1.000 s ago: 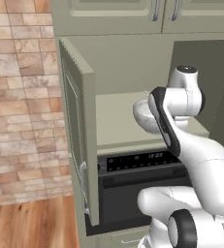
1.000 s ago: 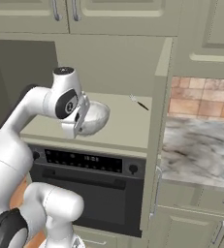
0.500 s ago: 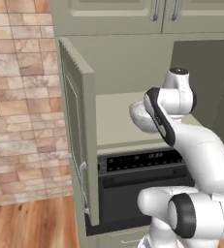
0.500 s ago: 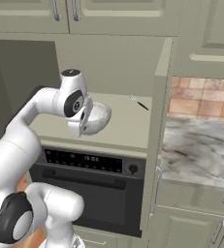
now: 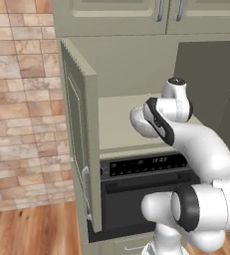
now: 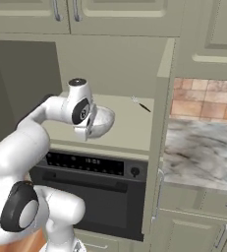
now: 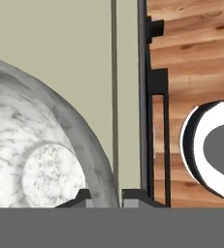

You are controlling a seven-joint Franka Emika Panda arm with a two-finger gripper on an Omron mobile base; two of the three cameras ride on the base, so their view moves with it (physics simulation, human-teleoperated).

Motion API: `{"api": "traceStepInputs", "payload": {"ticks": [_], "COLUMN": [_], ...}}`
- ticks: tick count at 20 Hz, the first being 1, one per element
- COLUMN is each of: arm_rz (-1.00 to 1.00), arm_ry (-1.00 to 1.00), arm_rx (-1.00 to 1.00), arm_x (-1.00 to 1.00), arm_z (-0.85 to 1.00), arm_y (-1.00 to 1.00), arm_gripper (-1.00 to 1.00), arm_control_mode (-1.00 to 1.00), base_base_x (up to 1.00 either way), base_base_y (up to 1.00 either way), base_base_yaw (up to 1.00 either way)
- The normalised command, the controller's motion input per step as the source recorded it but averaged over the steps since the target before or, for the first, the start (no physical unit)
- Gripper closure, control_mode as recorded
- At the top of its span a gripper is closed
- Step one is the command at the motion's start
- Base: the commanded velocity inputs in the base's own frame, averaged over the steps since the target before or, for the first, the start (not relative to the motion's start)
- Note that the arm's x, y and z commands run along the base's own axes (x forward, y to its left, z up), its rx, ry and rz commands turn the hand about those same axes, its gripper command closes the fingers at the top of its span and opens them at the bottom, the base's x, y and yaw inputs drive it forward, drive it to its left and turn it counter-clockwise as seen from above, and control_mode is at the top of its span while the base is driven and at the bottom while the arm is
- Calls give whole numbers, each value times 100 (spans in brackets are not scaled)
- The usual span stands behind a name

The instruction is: Pick the mug and place it in the sink. Pick the bowl and place it in the open cabinet and then close the cabinet.

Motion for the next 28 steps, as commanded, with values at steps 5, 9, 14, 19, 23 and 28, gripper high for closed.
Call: {"api": "traceStepInputs", "payload": {"ticks": [5, 9, 14, 19, 23, 28], "arm_rz": [0, 0, 0, 0, 0, 0], "arm_ry": [-1, 0, 0, 0, 0, -1], "arm_rx": [0, 0, 0, 0, 1, 0], "arm_x": [44, 43, 41, 32, 2, -2], "arm_z": [-24, -22, -18, -24, -14, -3], "arm_y": [0, 0, 1, 11, 0, 0], "arm_gripper": [100, 100, 100, -100, -100, -100], "arm_control_mode": [-100, -100, -100, -100, -100, -100], "base_base_x": [0, 0, 0, 0, 0, 0], "base_base_y": [0, 0, 0, 0, 0, 0], "base_base_yaw": [0, 0, 0, 0, 0, 0]}}
